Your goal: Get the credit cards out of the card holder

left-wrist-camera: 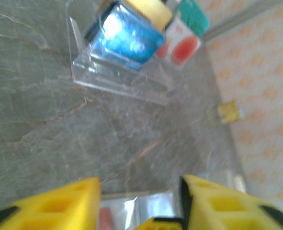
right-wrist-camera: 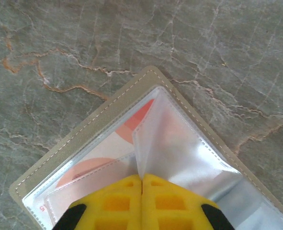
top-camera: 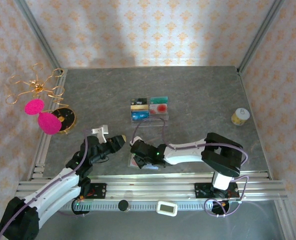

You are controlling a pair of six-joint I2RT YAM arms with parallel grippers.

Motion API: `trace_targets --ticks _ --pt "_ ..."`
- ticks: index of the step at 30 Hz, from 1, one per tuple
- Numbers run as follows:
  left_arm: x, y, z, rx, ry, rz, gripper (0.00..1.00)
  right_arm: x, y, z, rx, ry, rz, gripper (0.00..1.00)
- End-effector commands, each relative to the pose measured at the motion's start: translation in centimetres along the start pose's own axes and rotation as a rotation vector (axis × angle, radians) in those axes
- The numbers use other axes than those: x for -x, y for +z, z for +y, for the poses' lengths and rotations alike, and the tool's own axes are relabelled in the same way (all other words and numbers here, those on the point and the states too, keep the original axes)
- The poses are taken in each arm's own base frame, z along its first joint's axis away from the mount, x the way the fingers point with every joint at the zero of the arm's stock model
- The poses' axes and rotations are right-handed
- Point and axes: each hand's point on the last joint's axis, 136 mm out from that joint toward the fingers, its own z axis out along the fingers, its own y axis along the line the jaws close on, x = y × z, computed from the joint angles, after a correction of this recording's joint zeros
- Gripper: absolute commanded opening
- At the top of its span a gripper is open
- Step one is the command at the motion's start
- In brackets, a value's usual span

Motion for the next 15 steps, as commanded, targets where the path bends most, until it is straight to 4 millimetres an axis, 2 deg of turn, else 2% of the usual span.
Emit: trace_targets --ticks 1,7,9,15 --pt "-1.9 0.2 0.4 0.031 0.023 0.062 0.33 2.5 -1.6 0.0 0.037 0.038 -0.128 0.00" --pt "-4.5 0.9 1.6 0.094 0.053 0.154 0.08 3.0 -2.8 -0.3 0.076 0.056 -0.192 0.00" --pt "-5.0 1.1 1.8 0.103 0.061 0.179 0.07 2.8 -2.8 -0.3 0.085 0.054 -0.194 0.00" --pt "-6.1 2.1 0.5 0.079 0.106 0.242 0.07 3.0 -3.6 -0.4 0.114 0.095 -0.250 0.00"
